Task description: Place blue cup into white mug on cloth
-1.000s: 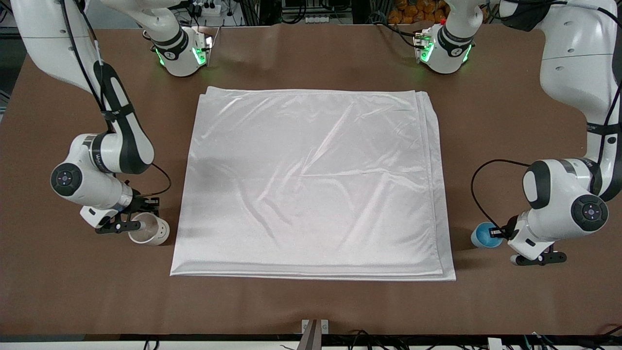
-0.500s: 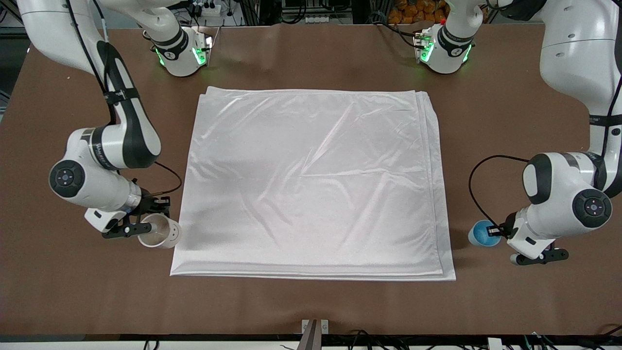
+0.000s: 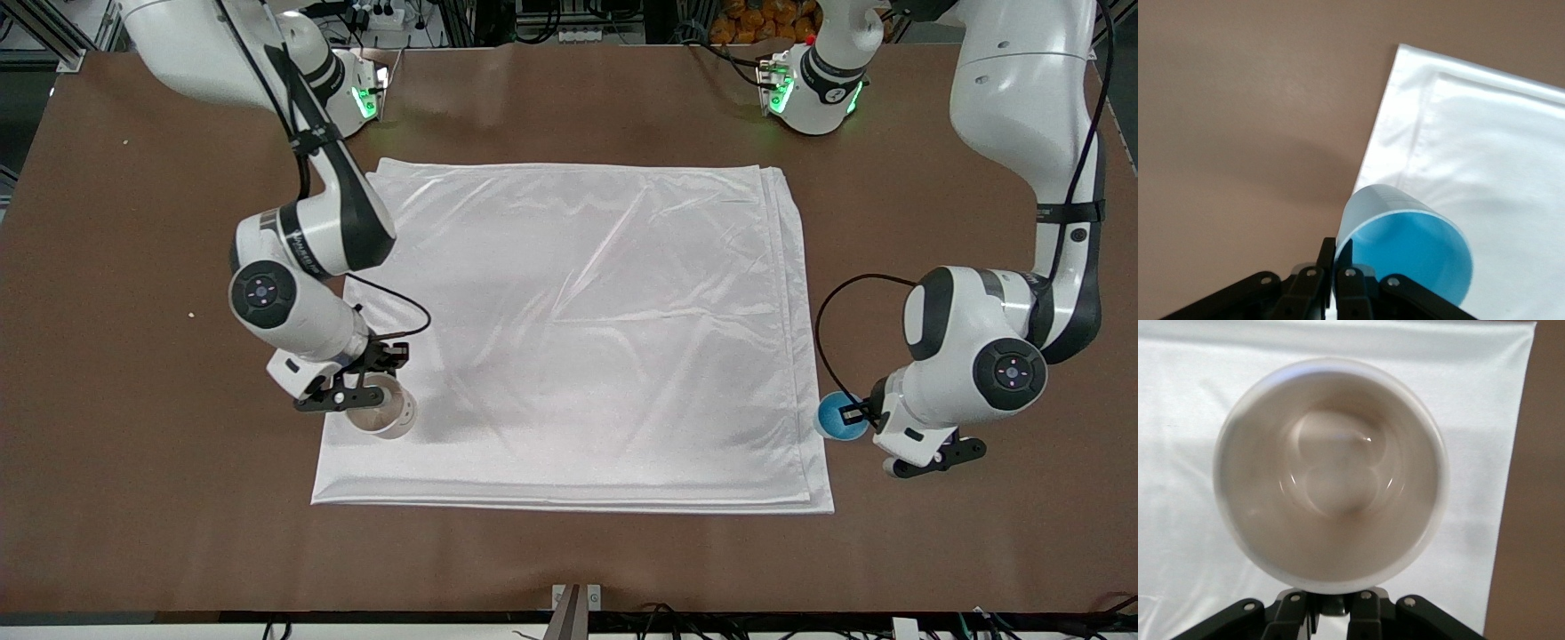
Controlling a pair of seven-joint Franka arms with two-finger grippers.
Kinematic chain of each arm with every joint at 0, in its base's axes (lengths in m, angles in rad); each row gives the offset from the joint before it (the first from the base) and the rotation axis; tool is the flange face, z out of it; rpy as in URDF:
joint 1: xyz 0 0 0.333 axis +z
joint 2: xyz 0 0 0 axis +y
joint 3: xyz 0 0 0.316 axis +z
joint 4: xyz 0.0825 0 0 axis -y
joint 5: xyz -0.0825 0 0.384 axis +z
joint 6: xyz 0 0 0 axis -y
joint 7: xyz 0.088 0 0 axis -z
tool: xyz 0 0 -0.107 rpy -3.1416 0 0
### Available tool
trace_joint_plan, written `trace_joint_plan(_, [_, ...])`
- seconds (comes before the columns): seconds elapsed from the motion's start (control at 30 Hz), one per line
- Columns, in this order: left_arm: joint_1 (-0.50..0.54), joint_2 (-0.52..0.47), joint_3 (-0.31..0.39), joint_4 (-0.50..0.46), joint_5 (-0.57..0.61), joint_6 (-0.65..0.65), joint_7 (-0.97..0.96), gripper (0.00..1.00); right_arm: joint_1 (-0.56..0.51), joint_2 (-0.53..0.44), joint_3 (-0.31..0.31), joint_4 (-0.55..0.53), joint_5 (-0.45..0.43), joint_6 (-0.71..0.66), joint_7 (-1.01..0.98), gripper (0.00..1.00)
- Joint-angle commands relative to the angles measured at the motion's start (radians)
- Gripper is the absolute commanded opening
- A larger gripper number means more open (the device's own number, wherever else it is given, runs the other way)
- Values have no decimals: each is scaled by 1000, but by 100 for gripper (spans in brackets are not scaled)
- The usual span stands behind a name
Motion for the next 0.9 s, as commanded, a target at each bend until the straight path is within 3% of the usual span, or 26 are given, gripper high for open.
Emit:
trace_joint_plan(0.0, [-44, -47, -1, -9, -10, -49, -105, 0, 70, -4, -7, 30, 13, -6, 124, 0])
trace_joint_plan(0.37, [-138, -85, 2, -7, -136, -72, -226, 0, 177, 71, -7, 96, 12, 43, 255, 0])
trace_joint_plan(0.63, [-208, -88, 2, 5, -142, -72, -321, 0, 268, 186, -9, 214, -5, 73, 405, 0])
trace_joint_plan(0.87, [-230, -88, -13, 13, -142, -72, -361, 0, 308, 225, -9, 251, -7, 74, 454, 0])
